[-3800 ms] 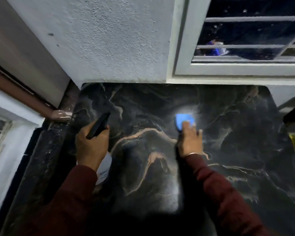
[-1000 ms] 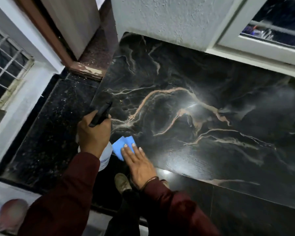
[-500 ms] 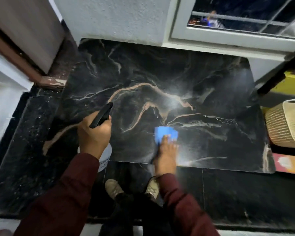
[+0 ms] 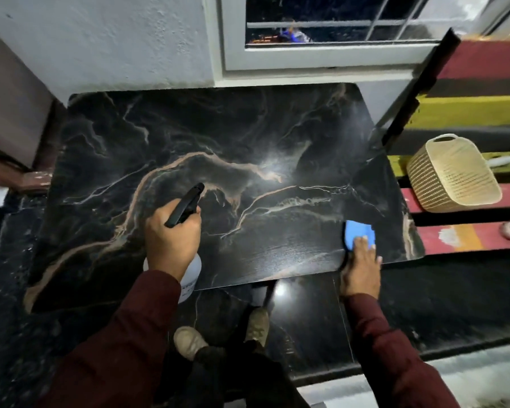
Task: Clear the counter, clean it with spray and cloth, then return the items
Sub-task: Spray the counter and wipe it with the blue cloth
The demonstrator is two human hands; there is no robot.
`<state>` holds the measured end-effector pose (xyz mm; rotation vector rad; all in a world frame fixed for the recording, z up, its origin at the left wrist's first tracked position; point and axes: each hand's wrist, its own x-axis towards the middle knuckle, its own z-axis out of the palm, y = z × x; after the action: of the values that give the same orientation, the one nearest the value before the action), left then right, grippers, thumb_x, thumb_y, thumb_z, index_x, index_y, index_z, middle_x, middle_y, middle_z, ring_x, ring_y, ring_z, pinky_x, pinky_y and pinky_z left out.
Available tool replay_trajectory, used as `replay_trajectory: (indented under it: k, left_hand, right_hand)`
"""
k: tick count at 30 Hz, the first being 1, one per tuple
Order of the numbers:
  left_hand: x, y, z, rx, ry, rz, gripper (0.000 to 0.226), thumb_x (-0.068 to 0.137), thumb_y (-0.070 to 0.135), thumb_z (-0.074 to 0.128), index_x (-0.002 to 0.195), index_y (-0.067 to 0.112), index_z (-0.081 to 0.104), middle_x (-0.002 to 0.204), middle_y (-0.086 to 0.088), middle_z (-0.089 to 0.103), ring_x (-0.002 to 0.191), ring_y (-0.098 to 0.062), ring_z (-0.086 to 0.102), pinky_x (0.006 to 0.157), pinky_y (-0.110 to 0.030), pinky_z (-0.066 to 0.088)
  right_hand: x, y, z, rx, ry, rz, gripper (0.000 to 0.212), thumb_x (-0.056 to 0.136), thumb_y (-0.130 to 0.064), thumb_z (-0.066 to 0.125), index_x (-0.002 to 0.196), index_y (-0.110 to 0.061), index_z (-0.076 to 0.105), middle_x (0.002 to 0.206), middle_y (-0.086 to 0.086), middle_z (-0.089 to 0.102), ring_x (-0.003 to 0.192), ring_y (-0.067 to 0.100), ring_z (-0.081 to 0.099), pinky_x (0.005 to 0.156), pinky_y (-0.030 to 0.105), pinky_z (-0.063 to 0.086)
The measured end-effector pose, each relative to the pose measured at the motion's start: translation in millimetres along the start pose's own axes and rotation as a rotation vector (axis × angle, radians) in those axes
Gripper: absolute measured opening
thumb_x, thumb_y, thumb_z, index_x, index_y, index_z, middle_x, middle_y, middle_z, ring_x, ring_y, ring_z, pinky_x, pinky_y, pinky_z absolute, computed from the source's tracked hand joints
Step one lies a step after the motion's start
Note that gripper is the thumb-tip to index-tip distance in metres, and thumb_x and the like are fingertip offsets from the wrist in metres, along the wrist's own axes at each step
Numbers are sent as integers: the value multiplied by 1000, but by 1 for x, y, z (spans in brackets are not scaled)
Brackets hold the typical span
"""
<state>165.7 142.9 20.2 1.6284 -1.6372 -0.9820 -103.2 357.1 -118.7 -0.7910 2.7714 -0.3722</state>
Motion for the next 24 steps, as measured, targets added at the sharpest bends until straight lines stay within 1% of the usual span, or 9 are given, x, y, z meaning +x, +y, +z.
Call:
replay_trajectory:
  k: [1, 3, 6, 8, 10, 12, 15, 19, 24]
  left_hand:
    - [-1, 3, 4, 1, -13, -4, 22, 85, 13, 66, 65, 5, 63, 53, -6, 51, 54, -27, 47, 56, -38, 40]
    - [-4, 10, 14, 18, -43, -3, 16, 85, 14, 66, 70, 7, 68, 59, -9, 59, 59, -29, 54, 58, -41, 45]
    - [-8, 22, 26, 40, -84, 35, 10, 84, 13, 65, 78, 7, 71, 70, -15, 67, 70, -35, 62, 66, -46, 51]
    - [-6, 30, 34, 44, -114, 55, 10, 82, 16, 65, 78, 9, 71, 70, -13, 67, 70, -35, 62, 66, -44, 51]
    - [-5, 41, 41, 41, -146, 73, 18, 79, 25, 64, 77, 9, 72, 69, -11, 68, 68, -32, 63, 65, -44, 53]
    - [-4, 52, 51, 23, -185, 96, 21, 79, 26, 63, 76, 8, 72, 65, -11, 67, 63, -33, 62, 62, -47, 54]
    - [-6, 68, 68, 43, -234, 95, 14, 85, 21, 66, 78, 11, 72, 67, -9, 68, 68, -31, 63, 66, -47, 53]
    - [-17, 91, 104, 51, -297, 116, 12, 87, 19, 66, 81, 11, 73, 71, -12, 68, 70, -27, 63, 61, -37, 48]
    - [-35, 114, 160, 55, -295, 152, 16, 87, 20, 68, 71, 19, 67, 66, -4, 62, 60, -18, 55, 54, -32, 40]
  right_hand:
    - [-3, -12, 2, 20, 23, 43, 51, 89, 0, 40, 139, -5, 39, 151, 18, 33, 138, 40, 29, 113, 50, 21]
    - [-23, -46, 13, 51, 36, 14, 56, 79, 0, 37, 134, -4, 45, 144, 22, 40, 125, 47, 41, 104, 50, 36]
    - [-71, -101, 48, -7, -113, -389, 67, 67, -8, 29, 129, -1, 53, 133, 18, 55, 119, 44, 53, 94, 52, 46]
    - [-99, -134, 60, -71, -247, -594, 68, 68, -13, 33, 133, -9, 51, 137, 7, 54, 122, 34, 54, 97, 46, 45]
    - [-107, -142, 64, -110, -326, -758, 66, 71, -21, 47, 137, -17, 47, 143, -1, 49, 128, 24, 50, 104, 40, 40]
    - [-94, -130, 59, -202, -343, -817, 70, 73, -26, 60, 140, -20, 39, 146, -4, 44, 132, 20, 45, 110, 37, 33]
    - [-61, -97, 42, -239, -298, -690, 60, 79, -15, 44, 139, -19, 43, 144, -4, 48, 129, 20, 49, 108, 40, 36]
    - [-10, -31, 10, -166, -205, -374, 66, 74, -9, 29, 137, -14, 50, 142, 1, 50, 128, 26, 50, 106, 45, 35]
    - [55, 61, -22, -92, -103, -196, 71, 80, -17, 7, 148, -13, 30, 156, 4, 24, 145, 28, 20, 117, 40, 10]
